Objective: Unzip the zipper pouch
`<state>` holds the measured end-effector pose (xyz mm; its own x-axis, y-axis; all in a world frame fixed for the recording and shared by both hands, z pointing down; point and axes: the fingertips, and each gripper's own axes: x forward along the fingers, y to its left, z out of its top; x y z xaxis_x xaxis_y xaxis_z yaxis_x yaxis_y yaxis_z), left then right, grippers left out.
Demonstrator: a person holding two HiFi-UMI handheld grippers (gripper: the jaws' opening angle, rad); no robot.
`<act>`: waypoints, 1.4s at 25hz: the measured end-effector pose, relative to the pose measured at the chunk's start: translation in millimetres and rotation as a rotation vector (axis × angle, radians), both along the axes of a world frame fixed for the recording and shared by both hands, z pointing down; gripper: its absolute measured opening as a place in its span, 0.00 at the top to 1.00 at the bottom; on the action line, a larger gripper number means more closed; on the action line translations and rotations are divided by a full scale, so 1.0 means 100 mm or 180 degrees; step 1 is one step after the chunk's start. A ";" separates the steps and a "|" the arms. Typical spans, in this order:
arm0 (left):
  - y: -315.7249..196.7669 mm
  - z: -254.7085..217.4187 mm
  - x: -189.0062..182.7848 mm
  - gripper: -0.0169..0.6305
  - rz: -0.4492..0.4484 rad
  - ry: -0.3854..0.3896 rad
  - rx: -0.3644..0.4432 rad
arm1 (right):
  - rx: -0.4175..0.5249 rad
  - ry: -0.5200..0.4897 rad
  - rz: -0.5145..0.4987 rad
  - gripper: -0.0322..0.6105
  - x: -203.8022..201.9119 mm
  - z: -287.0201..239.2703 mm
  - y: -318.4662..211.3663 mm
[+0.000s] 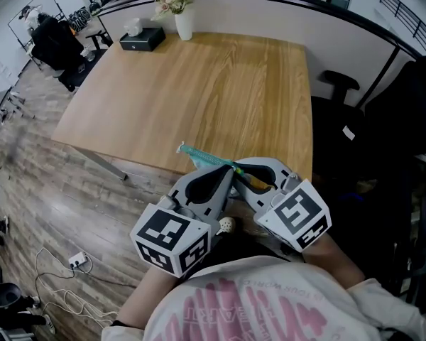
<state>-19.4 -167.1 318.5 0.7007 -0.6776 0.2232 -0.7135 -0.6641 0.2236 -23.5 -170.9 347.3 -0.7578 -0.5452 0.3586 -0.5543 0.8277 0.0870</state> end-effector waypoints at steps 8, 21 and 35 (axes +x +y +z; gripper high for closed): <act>0.09 -0.04 -0.04 0.96 -0.0061 0.0173 -0.0038 | 0.0026 -0.0051 -0.0036 0.87 -0.03 -0.04 0.10; 0.15 -0.12 -0.15 0.96 -0.0132 0.0620 -0.0214 | 0.0180 -0.0019 -0.0111 0.88 -0.09 -0.15 0.17; 0.22 -0.13 -0.27 0.96 0.0074 0.0792 -0.0428 | -0.0016 -0.0026 -0.0319 0.87 -0.19 -0.14 0.29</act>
<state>-46.9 -145.3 305.2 0.7602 -0.6367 0.1292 -0.6106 -0.6322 0.4770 -42.1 -141.9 333.6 -0.8113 -0.4646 0.3548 -0.4694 0.8795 0.0784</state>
